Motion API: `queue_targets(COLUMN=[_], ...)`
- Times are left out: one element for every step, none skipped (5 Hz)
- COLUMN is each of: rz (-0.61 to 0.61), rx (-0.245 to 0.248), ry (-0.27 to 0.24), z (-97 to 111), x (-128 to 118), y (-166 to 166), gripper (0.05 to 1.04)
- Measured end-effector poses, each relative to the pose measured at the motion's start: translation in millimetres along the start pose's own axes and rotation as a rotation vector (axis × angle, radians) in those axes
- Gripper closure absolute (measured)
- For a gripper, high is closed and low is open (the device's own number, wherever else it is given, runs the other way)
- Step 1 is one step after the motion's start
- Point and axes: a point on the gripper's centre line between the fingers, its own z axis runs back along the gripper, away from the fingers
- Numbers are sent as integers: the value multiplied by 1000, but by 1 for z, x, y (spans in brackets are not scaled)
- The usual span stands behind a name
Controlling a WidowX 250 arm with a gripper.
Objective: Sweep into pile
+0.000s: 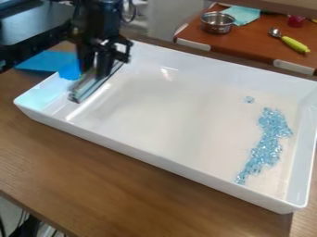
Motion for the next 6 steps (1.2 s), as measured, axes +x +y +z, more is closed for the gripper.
queue_targets(rz=[1,0,-22,-38,-28,-43], rx=[62,95,107,87,85,-5], ry=[-48,-77,-76,-52,-52,-50], z=[-9,-22,-28,-30,-11,29], x=[6,10,13,7,-2,-30], y=[15,27,30,37,39,45], gripper=[745,686,373,109,81,83])
